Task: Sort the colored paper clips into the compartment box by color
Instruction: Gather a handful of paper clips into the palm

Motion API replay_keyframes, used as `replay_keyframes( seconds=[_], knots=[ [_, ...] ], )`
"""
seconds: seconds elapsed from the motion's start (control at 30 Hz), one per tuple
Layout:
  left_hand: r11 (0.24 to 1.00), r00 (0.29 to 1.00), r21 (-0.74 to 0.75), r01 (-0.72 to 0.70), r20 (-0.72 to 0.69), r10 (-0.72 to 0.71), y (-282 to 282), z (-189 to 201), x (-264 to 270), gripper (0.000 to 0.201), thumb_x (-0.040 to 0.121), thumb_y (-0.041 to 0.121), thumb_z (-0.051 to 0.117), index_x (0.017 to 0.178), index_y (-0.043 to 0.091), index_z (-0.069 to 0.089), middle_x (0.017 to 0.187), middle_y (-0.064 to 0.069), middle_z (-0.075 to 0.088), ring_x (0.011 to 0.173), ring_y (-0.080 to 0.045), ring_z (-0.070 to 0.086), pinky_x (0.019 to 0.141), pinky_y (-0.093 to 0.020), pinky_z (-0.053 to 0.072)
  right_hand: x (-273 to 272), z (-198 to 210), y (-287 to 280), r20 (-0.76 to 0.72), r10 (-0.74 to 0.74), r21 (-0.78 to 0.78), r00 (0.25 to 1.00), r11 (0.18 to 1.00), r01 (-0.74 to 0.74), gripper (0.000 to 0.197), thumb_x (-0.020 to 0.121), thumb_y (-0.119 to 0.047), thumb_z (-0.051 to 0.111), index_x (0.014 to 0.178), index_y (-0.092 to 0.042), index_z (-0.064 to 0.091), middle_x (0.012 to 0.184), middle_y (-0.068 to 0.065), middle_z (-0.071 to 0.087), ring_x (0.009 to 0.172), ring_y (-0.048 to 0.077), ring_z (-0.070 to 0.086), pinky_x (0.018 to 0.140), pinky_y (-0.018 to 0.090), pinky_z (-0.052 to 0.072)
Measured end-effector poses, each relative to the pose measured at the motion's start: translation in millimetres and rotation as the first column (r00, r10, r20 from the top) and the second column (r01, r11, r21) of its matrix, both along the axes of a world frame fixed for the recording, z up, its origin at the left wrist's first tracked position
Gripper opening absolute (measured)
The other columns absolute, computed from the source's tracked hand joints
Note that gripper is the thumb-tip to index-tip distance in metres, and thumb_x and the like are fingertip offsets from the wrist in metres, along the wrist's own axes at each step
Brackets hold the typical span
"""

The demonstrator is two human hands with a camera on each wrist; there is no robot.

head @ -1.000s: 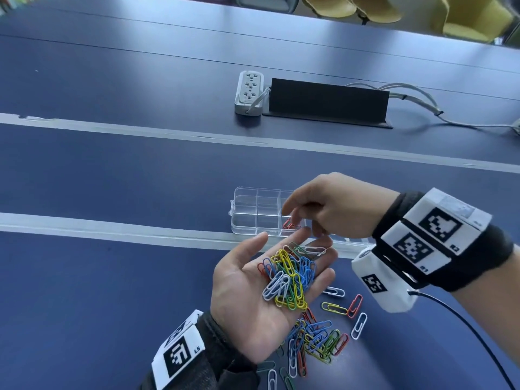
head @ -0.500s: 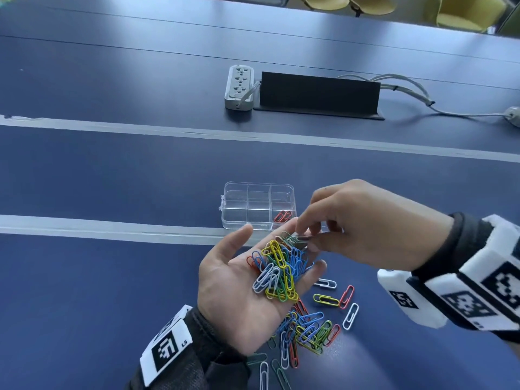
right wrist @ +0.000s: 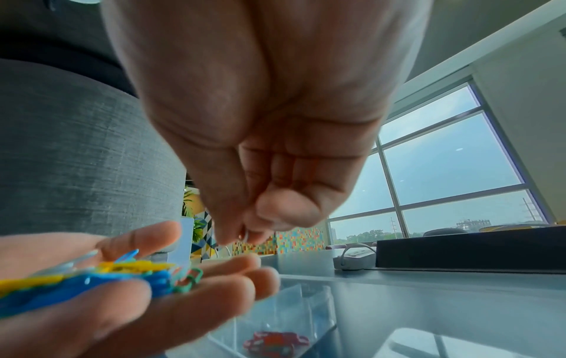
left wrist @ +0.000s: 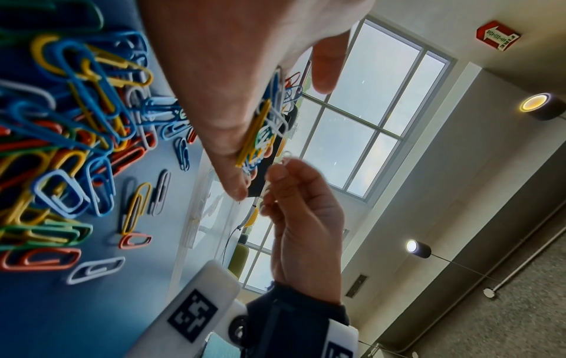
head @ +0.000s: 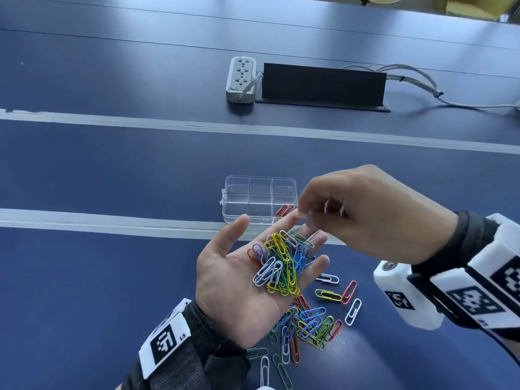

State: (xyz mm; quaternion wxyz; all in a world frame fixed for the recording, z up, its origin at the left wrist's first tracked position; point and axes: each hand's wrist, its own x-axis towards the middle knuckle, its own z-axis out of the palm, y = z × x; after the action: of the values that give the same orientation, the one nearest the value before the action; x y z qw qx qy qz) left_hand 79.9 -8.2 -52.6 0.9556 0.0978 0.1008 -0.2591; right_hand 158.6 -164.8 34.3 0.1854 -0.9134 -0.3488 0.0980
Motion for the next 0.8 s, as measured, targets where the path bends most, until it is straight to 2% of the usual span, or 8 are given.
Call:
replay_keyframes(
  seconds=[0.1, 0.3, 0.47, 0.53, 0.63, 0.7, 0.73, 0.8],
  knots=[
    [1.0, 1.0, -0.015, 0.016, 0.0, -0.016, -1.2, 1.6, -1.0, 0.066, 0.089, 0.046, 0.037, 0.133, -0.002, 0.047, 0.14, -0.022, 0.046, 0.13, -0.034, 0.043, 0.11, -0.054, 0.025, -3.4, 5.0, 11.7, -0.019, 0.085, 0.042, 0.996, 0.996, -0.084, 0.028, 0.086, -0.017, 0.053, 0.109, -0.029, 0.061, 0.076, -0.015, 0.054, 0.061, 0.0, 0.048, 0.062, 0.013, 0.037],
    [0.999, 1.0, -0.048, 0.01, -0.012, -0.01, -4.0, 4.6, -2.1, 0.064, 0.085, 0.047, 0.045, 0.127, -0.001, 0.053, 0.141, -0.02, 0.044, 0.133, -0.031, 0.039, 0.105, -0.061, 0.029, -6.1, 4.6, 33.2, -0.039, 0.298, -0.122, 0.954, 0.946, -0.3, 0.027, 0.087, -0.019, 0.045, 0.093, -0.029, 0.069, 0.085, -0.009, 0.055, 0.069, 0.01, 0.045, 0.063, 0.034, 0.048],
    [0.997, 0.999, -0.072, -0.011, -0.036, 0.008, -2.5, 5.4, -2.7, 0.055, 0.087, 0.047, 0.048, 0.108, -0.001, 0.062, 0.113, -0.019, 0.06, 0.119, -0.033, 0.049, 0.1, -0.063, 0.035, -4.0, 10.5, 38.7, -0.049, 0.337, -0.245, 0.94, 0.909, -0.339, 0.019, 0.088, -0.022, 0.053, 0.094, -0.032, 0.068, 0.091, -0.01, 0.058, 0.078, 0.011, 0.048, 0.068, 0.035, 0.049],
    [0.998, 0.999, -0.059, -0.011, -0.053, 0.008, -1.6, 7.7, -2.2, 0.058, 0.086, 0.049, 0.046, 0.115, 0.0, 0.057, 0.123, -0.018, 0.049, 0.123, -0.033, 0.043, 0.099, -0.063, 0.036, -3.4, 11.7, 40.0, -0.038, 0.342, -0.284, 0.939, 0.897, -0.338, 0.017, 0.088, -0.025, 0.054, 0.094, -0.032, 0.068, 0.089, -0.013, 0.055, 0.083, 0.011, 0.052, 0.069, 0.033, 0.048],
    [1.0, 0.999, -0.03, -0.001, -0.05, 0.0, -1.0, 11.1, -1.5, 0.07, 0.085, 0.05, 0.043, 0.133, 0.0, 0.047, 0.145, -0.018, 0.034, 0.132, -0.032, 0.035, 0.1, -0.06, 0.035, -2.0, 11.4, 39.4, -0.029, 0.335, -0.255, 0.942, 0.908, -0.331, 0.013, 0.086, -0.026, 0.057, 0.088, -0.029, 0.069, 0.082, -0.015, 0.048, 0.075, 0.009, 0.045, 0.068, 0.03, 0.046],
    [0.999, 0.998, -0.035, -0.004, -0.055, 0.002, -1.0, 10.9, -1.5, 0.071, 0.084, 0.051, 0.043, 0.132, -0.002, 0.047, 0.147, -0.019, 0.035, 0.131, -0.032, 0.039, 0.099, -0.059, 0.036, -1.7, 10.7, 38.4, -0.025, 0.325, -0.243, 0.945, 0.915, -0.321, 0.013, 0.087, -0.027, 0.056, 0.088, -0.029, 0.069, 0.084, -0.013, 0.05, 0.073, 0.007, 0.041, 0.069, 0.031, 0.046],
    [0.999, 0.999, -0.047, -0.006, -0.053, 0.003, -0.7, 9.5, -2.0, 0.068, 0.084, 0.05, 0.044, 0.128, -0.001, 0.052, 0.141, -0.02, 0.043, 0.125, -0.033, 0.045, 0.099, -0.059, 0.037, -2.0, 10.7, 38.2, -0.029, 0.327, -0.247, 0.945, 0.913, -0.324, 0.014, 0.088, -0.028, 0.056, 0.091, -0.03, 0.069, 0.088, -0.013, 0.053, 0.075, 0.007, 0.043, 0.07, 0.031, 0.047],
    [0.996, 0.998, -0.091, -0.024, -0.059, 0.019, -0.7, 6.4, -2.8, 0.058, 0.085, 0.05, 0.048, 0.111, 0.0, 0.062, 0.113, -0.019, 0.059, 0.106, -0.033, 0.058, 0.096, -0.06, 0.04, -2.4, 10.7, 37.9, -0.048, 0.337, -0.266, 0.94, 0.903, -0.337, 0.016, 0.089, -0.031, 0.055, 0.098, -0.033, 0.068, 0.096, -0.012, 0.056, 0.083, 0.01, 0.05, 0.073, 0.032, 0.047]
  ],
)
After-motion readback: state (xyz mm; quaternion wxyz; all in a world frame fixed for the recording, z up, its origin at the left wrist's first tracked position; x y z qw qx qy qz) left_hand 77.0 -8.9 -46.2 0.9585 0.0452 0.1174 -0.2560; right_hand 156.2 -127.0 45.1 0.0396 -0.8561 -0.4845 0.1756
